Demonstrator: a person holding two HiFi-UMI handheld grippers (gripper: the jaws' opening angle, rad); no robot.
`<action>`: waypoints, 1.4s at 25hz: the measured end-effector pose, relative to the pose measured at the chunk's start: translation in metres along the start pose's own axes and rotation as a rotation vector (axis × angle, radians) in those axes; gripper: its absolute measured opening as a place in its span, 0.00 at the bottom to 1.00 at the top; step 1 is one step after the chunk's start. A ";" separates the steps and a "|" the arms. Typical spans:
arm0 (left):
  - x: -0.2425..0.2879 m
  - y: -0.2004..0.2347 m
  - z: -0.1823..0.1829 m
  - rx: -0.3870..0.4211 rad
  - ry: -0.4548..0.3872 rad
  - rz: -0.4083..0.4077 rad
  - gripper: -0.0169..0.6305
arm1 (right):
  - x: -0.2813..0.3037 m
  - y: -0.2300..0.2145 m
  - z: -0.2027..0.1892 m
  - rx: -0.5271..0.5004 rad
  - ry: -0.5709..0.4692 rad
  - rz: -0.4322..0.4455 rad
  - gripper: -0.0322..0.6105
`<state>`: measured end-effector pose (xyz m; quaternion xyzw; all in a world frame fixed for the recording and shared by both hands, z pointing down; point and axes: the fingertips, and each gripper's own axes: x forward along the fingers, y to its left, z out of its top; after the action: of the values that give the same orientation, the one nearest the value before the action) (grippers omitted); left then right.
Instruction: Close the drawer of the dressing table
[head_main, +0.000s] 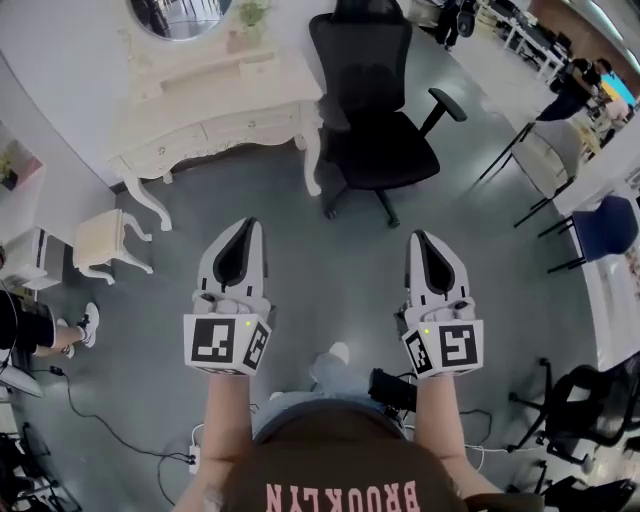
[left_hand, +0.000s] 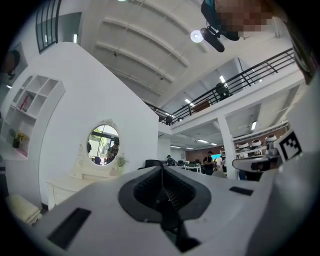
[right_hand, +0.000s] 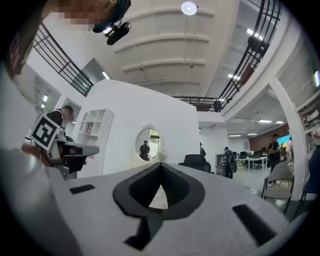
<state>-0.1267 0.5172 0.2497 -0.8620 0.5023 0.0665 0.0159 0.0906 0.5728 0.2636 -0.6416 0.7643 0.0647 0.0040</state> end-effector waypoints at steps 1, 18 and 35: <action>0.011 -0.002 0.000 -0.002 -0.005 0.010 0.04 | 0.010 -0.008 0.001 -0.007 -0.001 0.018 0.05; 0.119 0.013 -0.025 0.011 0.001 0.124 0.04 | 0.127 -0.065 -0.033 -0.052 0.027 0.166 0.05; 0.326 0.170 -0.048 0.011 -0.003 0.113 0.04 | 0.386 -0.071 -0.054 -0.062 0.029 0.185 0.05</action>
<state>-0.1112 0.1470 0.2612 -0.8320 0.5506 0.0659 0.0176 0.0960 0.1767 0.2760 -0.5688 0.8180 0.0790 -0.0330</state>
